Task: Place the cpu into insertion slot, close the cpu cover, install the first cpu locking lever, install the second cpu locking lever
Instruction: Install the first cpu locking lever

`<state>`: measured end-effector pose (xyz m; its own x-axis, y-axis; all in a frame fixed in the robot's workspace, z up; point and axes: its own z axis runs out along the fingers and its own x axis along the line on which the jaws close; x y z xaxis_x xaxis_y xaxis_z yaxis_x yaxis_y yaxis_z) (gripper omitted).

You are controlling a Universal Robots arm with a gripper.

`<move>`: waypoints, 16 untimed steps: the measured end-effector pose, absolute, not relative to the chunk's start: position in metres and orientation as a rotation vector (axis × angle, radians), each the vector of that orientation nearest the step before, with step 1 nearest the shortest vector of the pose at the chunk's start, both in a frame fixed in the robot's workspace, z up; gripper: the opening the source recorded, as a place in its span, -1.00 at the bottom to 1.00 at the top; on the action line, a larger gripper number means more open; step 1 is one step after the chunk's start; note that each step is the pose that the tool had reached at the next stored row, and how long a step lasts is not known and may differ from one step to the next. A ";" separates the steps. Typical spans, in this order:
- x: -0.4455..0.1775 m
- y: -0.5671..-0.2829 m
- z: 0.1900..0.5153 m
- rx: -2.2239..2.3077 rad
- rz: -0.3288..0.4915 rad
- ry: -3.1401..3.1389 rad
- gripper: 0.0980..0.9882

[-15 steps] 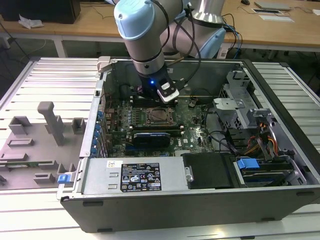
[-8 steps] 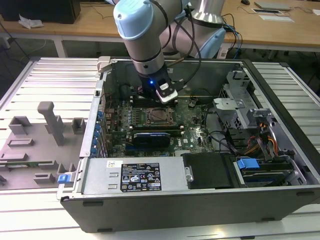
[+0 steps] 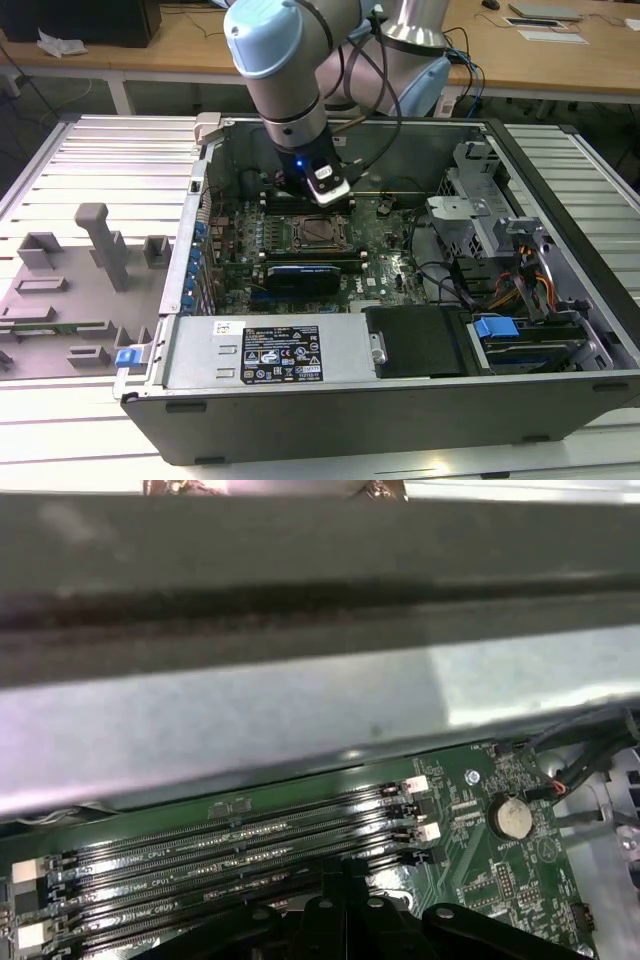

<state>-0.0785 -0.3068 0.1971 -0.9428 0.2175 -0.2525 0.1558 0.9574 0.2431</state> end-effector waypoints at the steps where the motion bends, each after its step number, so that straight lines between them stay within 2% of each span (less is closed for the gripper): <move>1: -0.079 -0.306 0.197 0.287 0.318 2.828 -0.98; 11: -0.080 -0.306 0.192 0.350 0.309 2.817 -0.98; 16: -0.080 -0.306 0.200 0.351 0.309 2.817 -0.98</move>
<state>-0.0795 -0.3062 0.1997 -0.9298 0.2680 -0.2523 0.2068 0.9474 0.2441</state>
